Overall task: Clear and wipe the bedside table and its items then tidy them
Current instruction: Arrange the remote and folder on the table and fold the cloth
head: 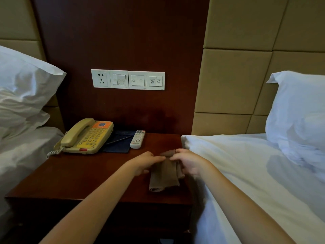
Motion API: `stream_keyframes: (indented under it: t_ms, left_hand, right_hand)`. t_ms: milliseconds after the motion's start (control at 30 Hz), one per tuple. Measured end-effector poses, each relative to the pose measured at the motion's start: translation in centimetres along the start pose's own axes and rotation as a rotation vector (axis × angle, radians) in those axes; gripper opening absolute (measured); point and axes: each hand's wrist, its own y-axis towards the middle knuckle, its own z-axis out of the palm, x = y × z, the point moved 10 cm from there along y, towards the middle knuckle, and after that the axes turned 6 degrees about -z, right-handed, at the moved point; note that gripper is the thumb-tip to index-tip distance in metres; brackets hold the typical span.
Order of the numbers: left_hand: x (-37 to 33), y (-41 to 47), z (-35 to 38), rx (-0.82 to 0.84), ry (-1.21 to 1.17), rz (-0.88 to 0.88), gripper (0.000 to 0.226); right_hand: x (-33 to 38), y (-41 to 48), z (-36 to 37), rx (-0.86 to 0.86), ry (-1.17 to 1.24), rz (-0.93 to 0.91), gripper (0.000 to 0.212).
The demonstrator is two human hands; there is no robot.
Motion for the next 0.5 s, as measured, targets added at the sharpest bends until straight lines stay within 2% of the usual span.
stream_keyframes:
  t_ms: [133,233,300,400,500]
  left_hand:
    - [0.9,-1.4,2.0,0.307,-0.368,-0.046,0.055]
    - [1.0,-2.3,2.4,0.367,-0.443,-0.058,0.050]
    - [1.7,-2.2,2.1,0.280,-0.253,-0.063,0.045]
    - [2.5,-2.0,1.5,0.083,0.207,-0.047,0.027]
    - [2.3,-1.9,1.4,-0.007,0.319,0.008,0.026]
  right_hand:
    - [1.9,-1.4,1.1,0.126,0.232,-0.075,0.020]
    - [1.2,-1.8,0.4,0.129,0.207,-0.042,0.018]
    - [-0.4,-2.0,-0.6,0.051,0.016,0.023,0.012]
    - [-1.8,-3.2,-1.8,-0.069,-0.359,0.061,0.004]
    - [-1.1,-3.9,-2.4,-0.127,-0.819,-0.016,0.007]
